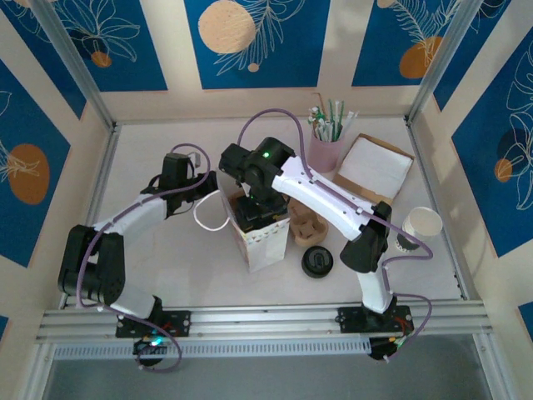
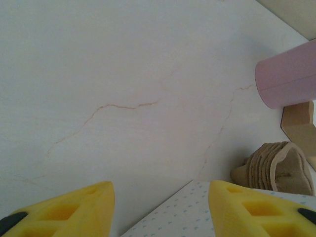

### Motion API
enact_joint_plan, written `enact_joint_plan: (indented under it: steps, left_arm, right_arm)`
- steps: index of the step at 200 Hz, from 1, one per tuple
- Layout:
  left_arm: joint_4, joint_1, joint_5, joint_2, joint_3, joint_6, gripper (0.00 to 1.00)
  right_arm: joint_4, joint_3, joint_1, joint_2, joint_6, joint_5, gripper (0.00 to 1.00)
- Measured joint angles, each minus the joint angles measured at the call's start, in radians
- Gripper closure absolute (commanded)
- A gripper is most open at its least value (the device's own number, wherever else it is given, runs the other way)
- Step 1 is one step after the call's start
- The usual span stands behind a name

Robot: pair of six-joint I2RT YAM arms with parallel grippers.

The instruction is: Pack the takeout coffee

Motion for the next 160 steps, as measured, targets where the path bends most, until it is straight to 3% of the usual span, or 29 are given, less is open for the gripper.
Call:
enact_joint_plan:
  steps: [62,160]
  left_arm:
    - [0.0,0.0,0.0,0.0,-0.001,0.0,0.46]
    - [-0.01,0.0,-0.011,-0.022,-0.018,0.022,0.32]
  right_arm:
    - [0.0,-0.001,0.0,0.0,-0.001,-0.003,0.44]
    - [0.0,-0.02,-0.001,0.0,-0.008,0.01,0.44]
